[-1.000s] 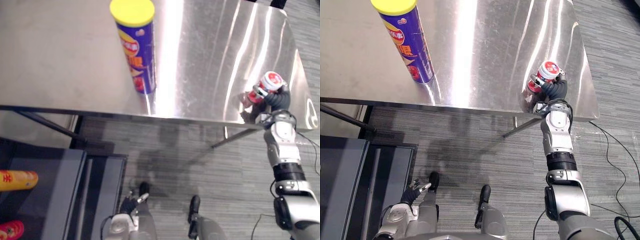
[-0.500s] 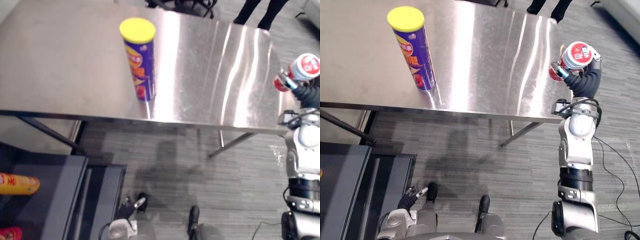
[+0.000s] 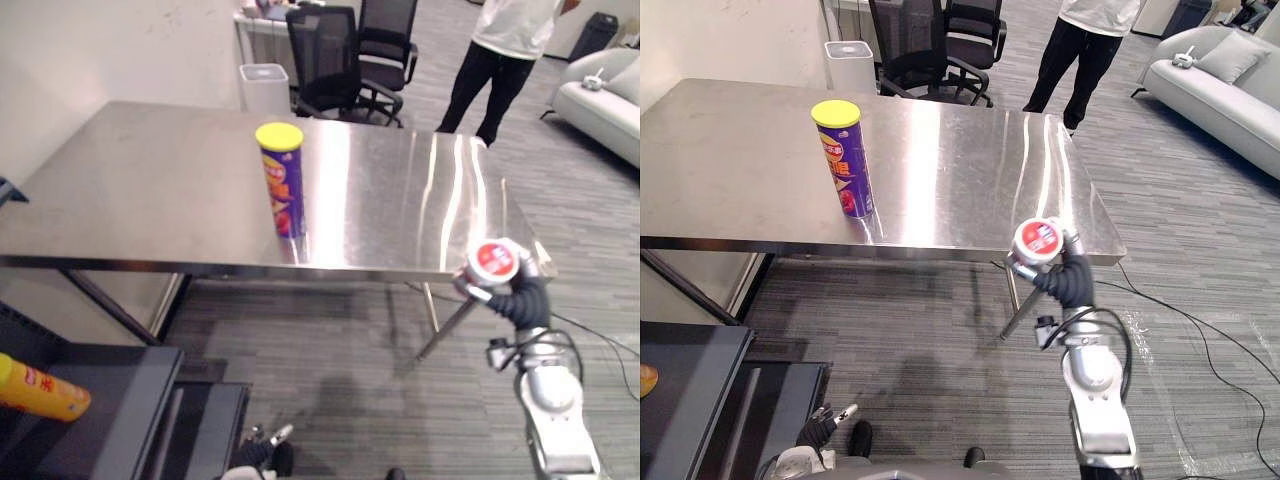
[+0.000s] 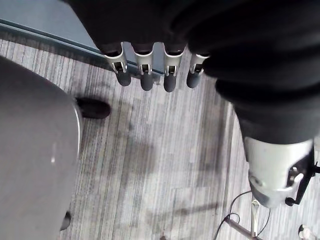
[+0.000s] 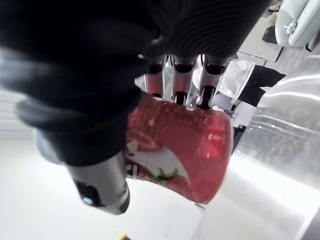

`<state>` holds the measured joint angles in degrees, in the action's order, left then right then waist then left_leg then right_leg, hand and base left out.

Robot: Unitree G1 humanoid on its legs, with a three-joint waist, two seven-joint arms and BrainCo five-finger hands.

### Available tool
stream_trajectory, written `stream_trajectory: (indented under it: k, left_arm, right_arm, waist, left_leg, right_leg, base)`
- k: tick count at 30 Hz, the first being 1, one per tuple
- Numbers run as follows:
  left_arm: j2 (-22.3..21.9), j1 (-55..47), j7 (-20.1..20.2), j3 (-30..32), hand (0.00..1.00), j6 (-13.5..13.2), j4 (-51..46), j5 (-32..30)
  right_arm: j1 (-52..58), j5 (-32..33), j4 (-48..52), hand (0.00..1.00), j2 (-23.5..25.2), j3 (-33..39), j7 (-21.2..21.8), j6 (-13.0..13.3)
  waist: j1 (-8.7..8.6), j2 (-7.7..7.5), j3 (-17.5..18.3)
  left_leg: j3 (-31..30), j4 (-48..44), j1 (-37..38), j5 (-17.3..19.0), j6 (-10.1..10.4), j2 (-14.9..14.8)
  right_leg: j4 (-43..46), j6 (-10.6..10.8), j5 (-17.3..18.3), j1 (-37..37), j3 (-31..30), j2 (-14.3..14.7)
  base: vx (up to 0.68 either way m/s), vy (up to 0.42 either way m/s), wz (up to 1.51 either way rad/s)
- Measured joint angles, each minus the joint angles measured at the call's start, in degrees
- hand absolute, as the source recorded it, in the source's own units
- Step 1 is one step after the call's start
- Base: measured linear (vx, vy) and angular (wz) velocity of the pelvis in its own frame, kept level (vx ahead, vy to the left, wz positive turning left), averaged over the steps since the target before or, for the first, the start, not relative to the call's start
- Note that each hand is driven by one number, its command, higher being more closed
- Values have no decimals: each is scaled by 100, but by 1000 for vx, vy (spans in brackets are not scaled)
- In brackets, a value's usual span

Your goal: Put the gum and the chips on the shelf.

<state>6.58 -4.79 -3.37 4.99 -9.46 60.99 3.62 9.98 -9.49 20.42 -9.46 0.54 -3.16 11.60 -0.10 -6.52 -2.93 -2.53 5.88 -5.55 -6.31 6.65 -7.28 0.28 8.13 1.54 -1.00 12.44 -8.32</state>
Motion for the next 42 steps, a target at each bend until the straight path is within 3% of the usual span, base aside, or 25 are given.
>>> stream_trajectory:
  k: [5,13,21,34,38,42]
  left_arm:
    - [39,3,-82,-19,0,-5,40,-16]
    - [36,45,-247,-186,0,-4,238,-26]
    - [2,55,-313,-424,0,-5,397,-35]
    - [2,54,-375,-451,0,-5,401,-34]
    - [-16,30,-375,-284,0,-7,389,2]
    - [-14,-27,-375,121,0,-43,346,216]
  right_arm:
    - [385,-1312,15,100,48,-353,-154,70]
    - [865,-2215,-146,100,40,-833,-249,71]
    - [1028,-2211,-370,100,35,-1011,-396,31]
    - [1040,-2187,-577,100,32,-1068,-397,14]
    - [1051,-2149,-577,100,23,-1041,-397,-9]
    - [1184,-2146,-560,100,-100,-928,-395,-8]
  waist:
    - [-3,-55,57]
    - [-71,78,131]
    - [-106,290,222]
    - [-94,300,225]
    - [-68,337,194]
    - [78,294,120]
  left_leg:
    - [25,-4,27,15,20,20]
    - [55,-31,100,61,55,38]
    - [153,-21,220,128,60,4]
    - [120,-26,283,146,65,8]
    - [-78,-40,314,114,66,9]
    - [-489,-43,389,51,139,-8]
  right_leg:
    - [-12,1,-3,31,-15,-8]
    - [-97,7,-41,145,-18,-13]
    - [-148,6,-38,238,-47,14]
    - [-146,4,-21,342,-21,14]
    - [185,-12,189,351,129,-1]
    - [923,-84,691,346,477,-55]
  base:
    - [25,-6,0]
    - [46,-12,-1]
    - [20,-13,-5]
    - [-1,-2,1]
    - [-4,-21,23]
    - [-25,-67,46]
